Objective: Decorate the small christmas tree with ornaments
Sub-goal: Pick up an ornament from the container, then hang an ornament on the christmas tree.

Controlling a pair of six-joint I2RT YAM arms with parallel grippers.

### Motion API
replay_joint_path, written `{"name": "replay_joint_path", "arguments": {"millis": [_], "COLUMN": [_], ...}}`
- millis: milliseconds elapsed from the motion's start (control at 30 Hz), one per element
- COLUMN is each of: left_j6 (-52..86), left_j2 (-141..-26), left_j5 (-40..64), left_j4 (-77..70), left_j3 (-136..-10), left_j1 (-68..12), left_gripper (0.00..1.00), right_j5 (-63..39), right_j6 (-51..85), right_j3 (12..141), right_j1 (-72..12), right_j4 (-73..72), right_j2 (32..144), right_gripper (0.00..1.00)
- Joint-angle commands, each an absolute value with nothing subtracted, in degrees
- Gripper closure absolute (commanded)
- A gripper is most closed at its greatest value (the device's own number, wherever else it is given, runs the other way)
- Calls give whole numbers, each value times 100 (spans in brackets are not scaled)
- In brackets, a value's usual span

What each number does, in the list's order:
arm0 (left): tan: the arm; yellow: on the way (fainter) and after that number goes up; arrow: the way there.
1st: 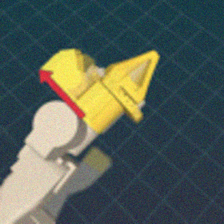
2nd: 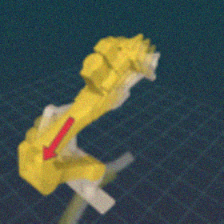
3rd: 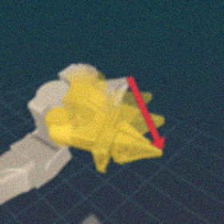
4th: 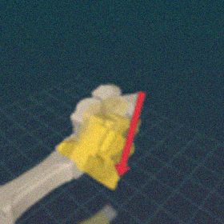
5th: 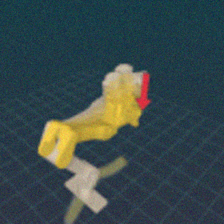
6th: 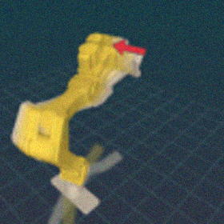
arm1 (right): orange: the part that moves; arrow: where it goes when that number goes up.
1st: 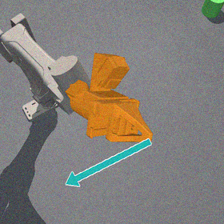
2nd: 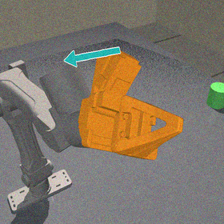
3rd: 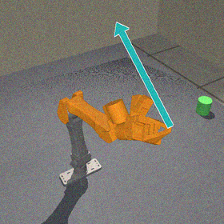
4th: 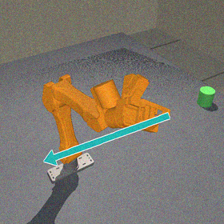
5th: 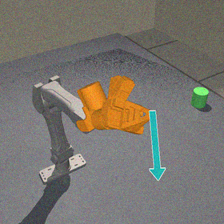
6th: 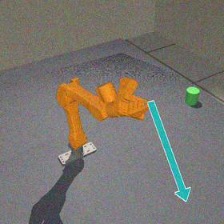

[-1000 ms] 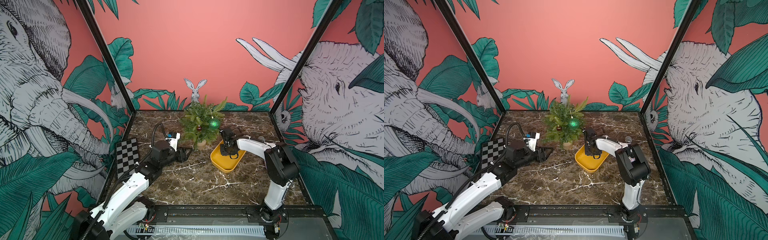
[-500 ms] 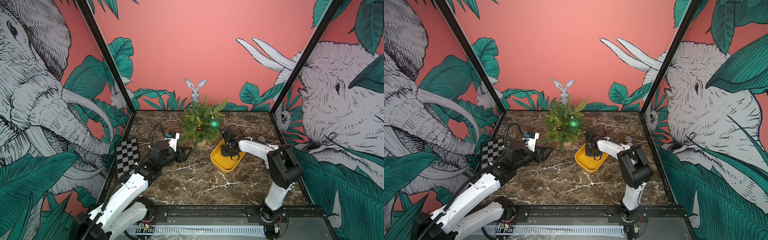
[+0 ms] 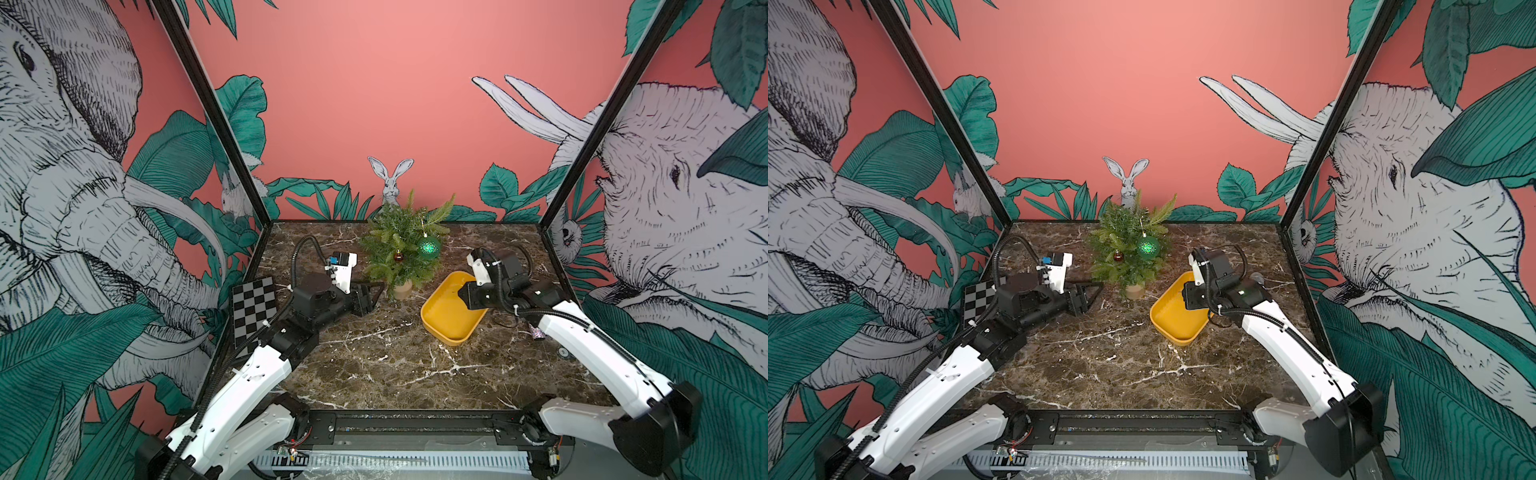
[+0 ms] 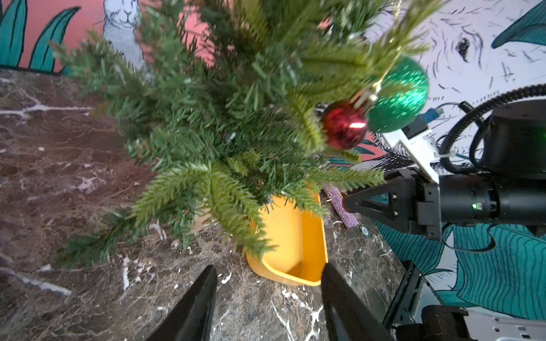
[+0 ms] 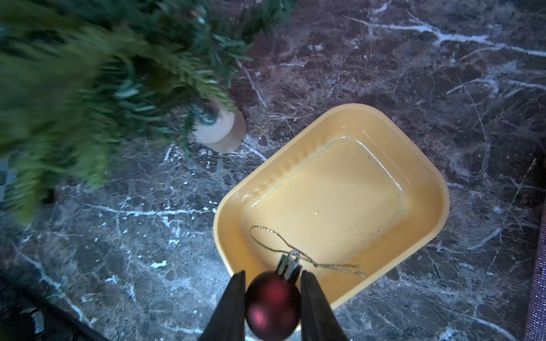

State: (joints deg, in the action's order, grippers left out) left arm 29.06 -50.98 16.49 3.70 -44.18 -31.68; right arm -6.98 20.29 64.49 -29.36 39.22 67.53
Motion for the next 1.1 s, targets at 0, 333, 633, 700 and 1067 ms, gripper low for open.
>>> {"name": "replay_joint_path", "arguments": {"millis": [0,333,633,700,1067], "left_j6": [2866,2889,3165,3208,3419], "left_j2": [-5094,-5237,-5444,-5482,-5691], "left_j5": [1685,1682,1740,1801,2117], "left_j4": [381,583,663,538,486], "left_j3": [-4754,-5440,-5972,-6042,-6447], "left_j1": [-3157,-3114,-2793,-2760,-2439], "left_gripper": [42,48,53,53,56], "right_j5": [-1079,-1569,-1534,-1538,-1767], "right_j6": [1658,1220,739,709,641], "right_j3": [6940,8956,11162,11459,12982], "right_j1": [-2954,-3186,-3662,-3696,-3800], "right_j4": [4408,5373,5795,5790,5885], "right_j2": [6453,6568,7687,7907,9032], "right_gripper": [79,79,79,79,79]}}
